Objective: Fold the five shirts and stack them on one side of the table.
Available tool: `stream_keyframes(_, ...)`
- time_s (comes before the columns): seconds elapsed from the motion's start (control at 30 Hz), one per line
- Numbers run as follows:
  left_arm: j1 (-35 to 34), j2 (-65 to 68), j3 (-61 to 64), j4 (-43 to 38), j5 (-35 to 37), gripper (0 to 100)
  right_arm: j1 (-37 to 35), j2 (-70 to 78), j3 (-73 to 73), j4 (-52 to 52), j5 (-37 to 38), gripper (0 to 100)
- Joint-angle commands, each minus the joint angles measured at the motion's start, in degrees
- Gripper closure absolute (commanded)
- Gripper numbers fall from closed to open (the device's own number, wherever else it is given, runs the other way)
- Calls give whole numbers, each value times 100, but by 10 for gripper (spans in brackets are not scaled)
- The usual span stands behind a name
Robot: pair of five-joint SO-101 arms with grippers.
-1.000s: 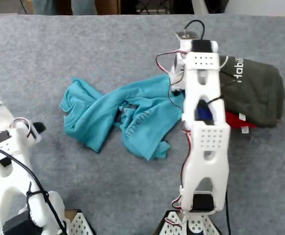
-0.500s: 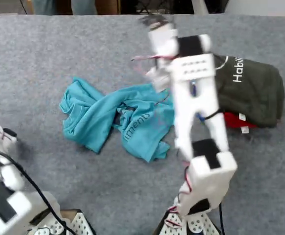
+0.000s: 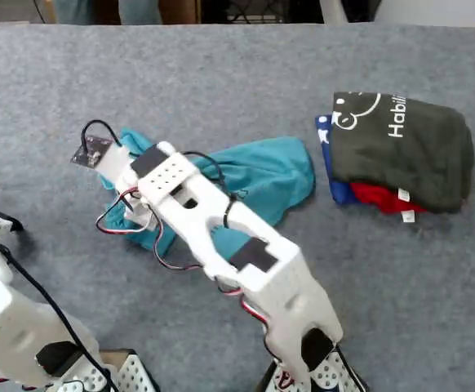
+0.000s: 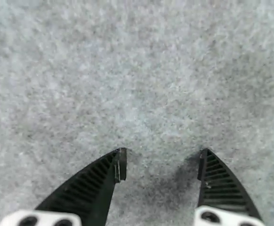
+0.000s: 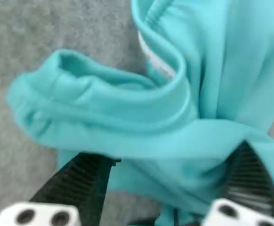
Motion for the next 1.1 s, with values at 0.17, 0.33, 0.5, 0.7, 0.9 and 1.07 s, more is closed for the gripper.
stream_keyframes(0.17, -84, 26, -189, 26, 35, 737, 211, 743, -2413, 1002, -18, 950)
stream_keyframes(0.33, -84, 26, -189, 26, 35, 737, 316, 778, -4470, 2145, -923, 982)
stream_keyframes(0.5, -84, 26, -189, 26, 44, 737, 255, 743, -6360, 2365, -1574, 982)
stream_keyframes(0.7, -84, 26, -189, 26, 44, 737, 35, 541, -7644, 1512, -2945, 983)
stream_keyframes(0.9, -84, 26, -180, 26, 44, 737, -343, -444, -6932, -1029, -3648, 983)
stream_keyframes(1.07, -84, 26, -180, 26, 44, 737, 123, -558, -5895, -1908, -4185, 983)
